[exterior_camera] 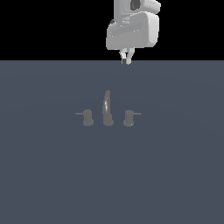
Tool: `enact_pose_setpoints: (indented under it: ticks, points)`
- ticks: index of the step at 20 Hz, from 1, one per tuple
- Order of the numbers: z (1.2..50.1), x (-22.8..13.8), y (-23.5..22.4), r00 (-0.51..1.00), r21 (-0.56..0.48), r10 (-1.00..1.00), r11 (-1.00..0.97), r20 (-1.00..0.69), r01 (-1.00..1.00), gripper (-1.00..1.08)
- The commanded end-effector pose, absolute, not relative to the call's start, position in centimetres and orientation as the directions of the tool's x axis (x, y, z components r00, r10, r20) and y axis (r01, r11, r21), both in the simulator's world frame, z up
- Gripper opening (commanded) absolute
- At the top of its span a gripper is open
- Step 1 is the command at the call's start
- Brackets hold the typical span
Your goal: Turn on the faucet by rotating a designated handle.
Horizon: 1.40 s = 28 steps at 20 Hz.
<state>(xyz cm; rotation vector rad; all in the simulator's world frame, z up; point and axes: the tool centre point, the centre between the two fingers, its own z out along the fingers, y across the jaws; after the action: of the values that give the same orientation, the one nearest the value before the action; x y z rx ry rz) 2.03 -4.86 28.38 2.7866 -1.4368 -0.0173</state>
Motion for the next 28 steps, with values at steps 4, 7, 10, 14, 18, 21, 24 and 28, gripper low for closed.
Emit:
enact_pose_setpoints:
  ticks: [4, 7, 10, 14, 18, 21, 24, 28]
  points:
    - [23.3, 4.8, -6.4, 0.439, 0.007, -0.899, -0.439, -0.005, -0.899, -1.0]
    - [20.4, 6.1, -7.2, 0.357, 0.006, -0.934, -0.357, -0.005, -0.934, -1.0]
    - [17.4, 7.1, -8.1, 0.273, 0.005, -0.962, -0.273, -0.004, -0.962, -1.0]
    - [13.5, 8.1, -9.2, 0.167, 0.003, -0.986, -0.167, -0.003, -0.986, -1.0]
    - [10.4, 8.7, -10.0, 0.084, 0.002, -0.996, -0.084, -0.002, -0.996, -1.0]
    - [8.7, 8.9, -10.5, 0.036, 0.001, -0.999, -0.036, -0.001, -0.999, -1.0]
    - [7.4, 9.1, -10.8, 0.003, 0.0, -1.0, -0.003, 0.0, -1.0, -1.0]
    - [6.5, 9.1, -11.0, -0.021, 0.0, -1.0, 0.021, 0.0, -1.0, -1.0]
